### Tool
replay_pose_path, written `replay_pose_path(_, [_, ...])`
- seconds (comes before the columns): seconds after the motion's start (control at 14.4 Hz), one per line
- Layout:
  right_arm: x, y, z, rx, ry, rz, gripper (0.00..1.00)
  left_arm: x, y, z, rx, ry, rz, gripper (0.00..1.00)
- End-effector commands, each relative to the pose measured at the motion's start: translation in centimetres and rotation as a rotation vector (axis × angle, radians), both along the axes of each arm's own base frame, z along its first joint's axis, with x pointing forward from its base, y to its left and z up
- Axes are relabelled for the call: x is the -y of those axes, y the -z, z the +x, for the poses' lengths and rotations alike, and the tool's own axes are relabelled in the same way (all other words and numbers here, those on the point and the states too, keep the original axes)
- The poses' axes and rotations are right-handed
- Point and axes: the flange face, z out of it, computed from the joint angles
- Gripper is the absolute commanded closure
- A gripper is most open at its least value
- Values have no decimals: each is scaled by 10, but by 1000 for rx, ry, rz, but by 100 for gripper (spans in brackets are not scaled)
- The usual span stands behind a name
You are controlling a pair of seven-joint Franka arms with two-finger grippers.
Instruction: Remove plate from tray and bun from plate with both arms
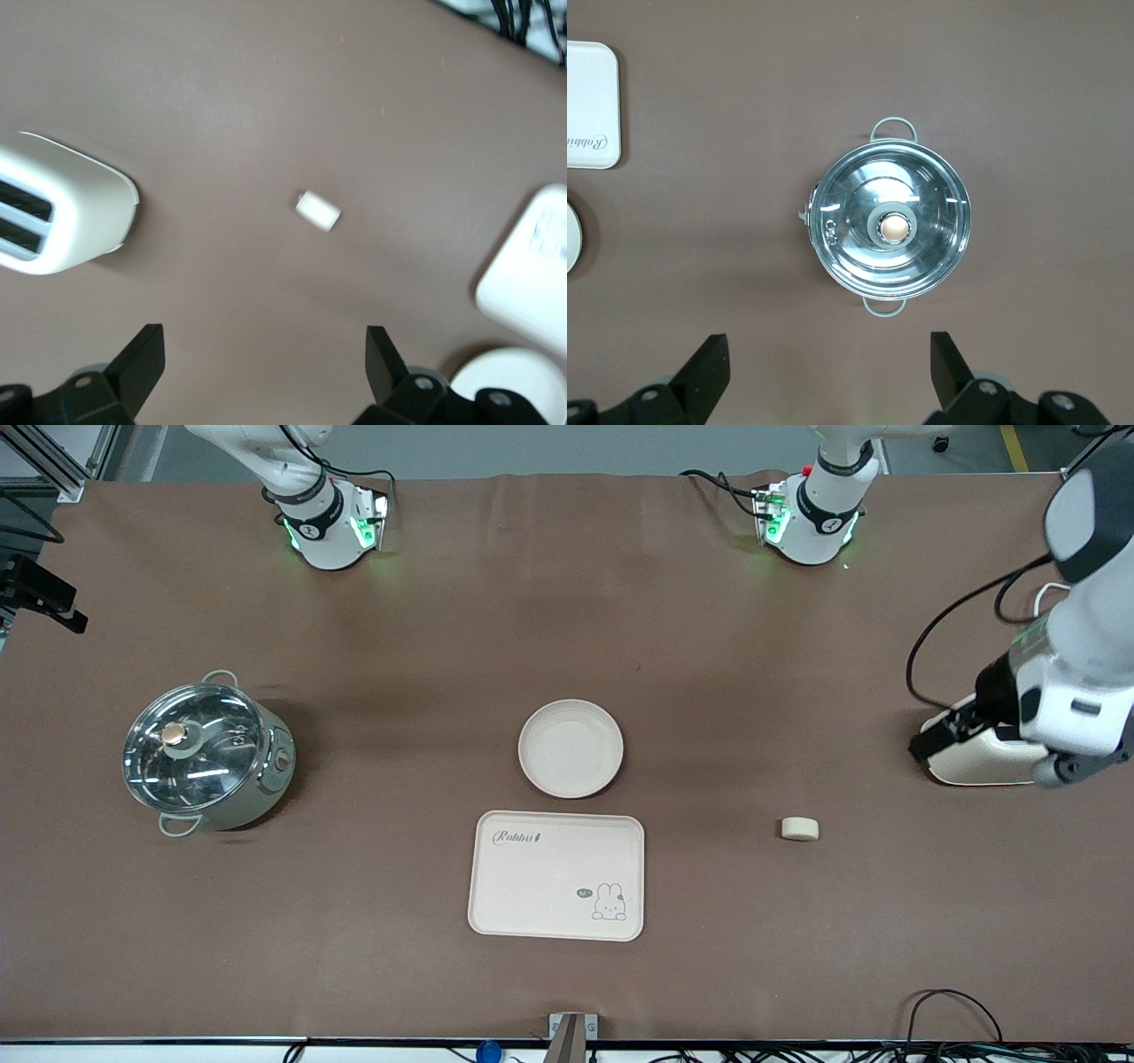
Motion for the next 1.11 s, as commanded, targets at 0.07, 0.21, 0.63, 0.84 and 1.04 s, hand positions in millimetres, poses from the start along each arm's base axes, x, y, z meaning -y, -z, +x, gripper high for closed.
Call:
replay_pose_path(0.07, [3, 0, -1, -8, 6, -7, 0, -5, -52, -53, -17, 217, 19, 0])
replay_pose_path(0.21, [4, 0, -1, -6, 7, -6, 0, -20, -66, -81, -27, 259, 24, 0])
replay_pose_path(0.63, [6, 0, -1, -5, 12, -4, 0, -33, -74, -132, -66, 375, 8, 0])
replay_pose_path(0.84, [7, 0, -1, -6, 13, -4, 0, -32, -82, -130, -55, 375, 12, 0])
replay_pose_path(1.04, [7, 1, -1, -8, 13, -4, 0, -31, -84, -126, -51, 377, 15, 0])
